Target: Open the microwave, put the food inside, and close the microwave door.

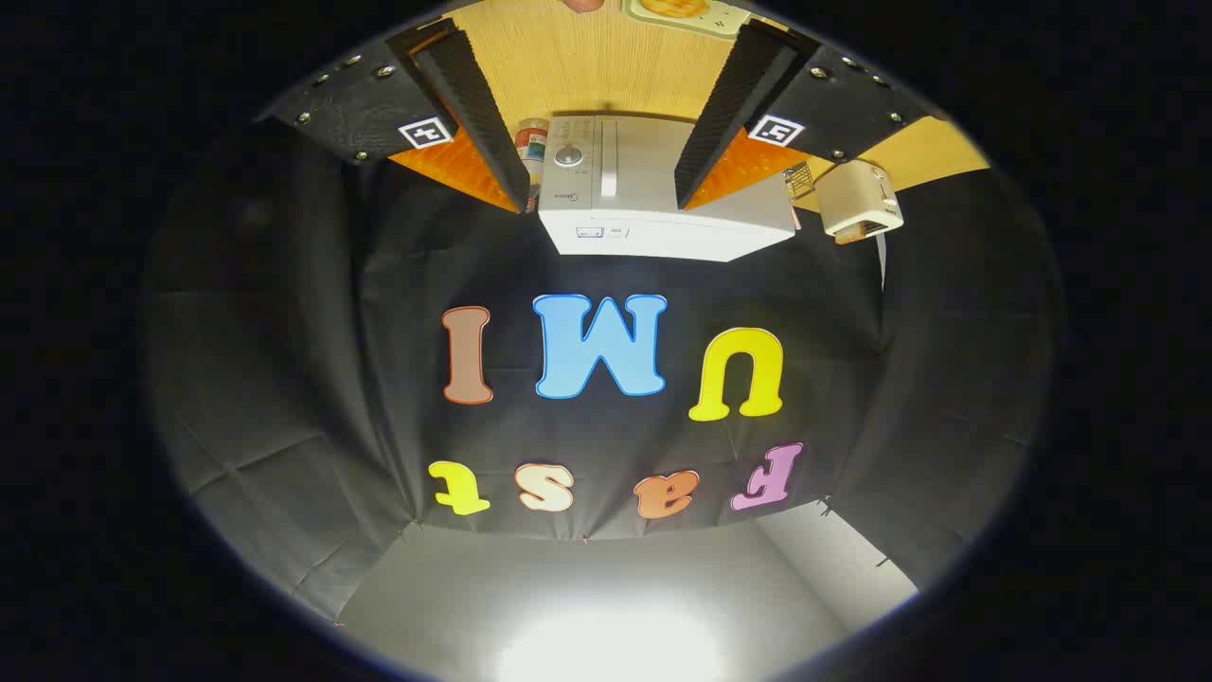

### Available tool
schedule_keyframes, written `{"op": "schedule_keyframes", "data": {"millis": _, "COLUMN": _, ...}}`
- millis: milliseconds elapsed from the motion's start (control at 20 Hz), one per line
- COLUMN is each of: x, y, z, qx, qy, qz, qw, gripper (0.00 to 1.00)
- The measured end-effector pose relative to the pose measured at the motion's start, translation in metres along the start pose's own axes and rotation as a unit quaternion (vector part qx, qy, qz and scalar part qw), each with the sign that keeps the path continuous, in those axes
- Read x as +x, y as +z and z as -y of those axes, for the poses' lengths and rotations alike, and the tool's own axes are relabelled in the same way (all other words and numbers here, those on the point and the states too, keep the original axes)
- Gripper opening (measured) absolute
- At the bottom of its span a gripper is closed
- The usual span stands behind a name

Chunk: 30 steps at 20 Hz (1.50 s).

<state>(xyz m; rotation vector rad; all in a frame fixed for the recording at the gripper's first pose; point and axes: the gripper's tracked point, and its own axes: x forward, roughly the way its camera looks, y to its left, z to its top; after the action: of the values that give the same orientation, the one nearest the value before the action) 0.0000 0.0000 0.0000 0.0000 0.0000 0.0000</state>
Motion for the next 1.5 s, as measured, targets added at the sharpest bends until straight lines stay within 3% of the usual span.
{"op": "schedule_keyframes", "data": {"millis": 700, "x": -0.002, "y": -0.006, "z": 0.025, "qx": 0.017, "qy": -0.017, "qz": -0.005, "qw": 1.0, "gripper": 0.98}}
{"op": "schedule_keyframes", "data": {"millis": 1500, "x": 0.018, "y": -0.02, "z": 0.028, "qx": 0.022, "qy": -0.004, "qz": -0.009, "qw": 1.0, "gripper": 0.98}}
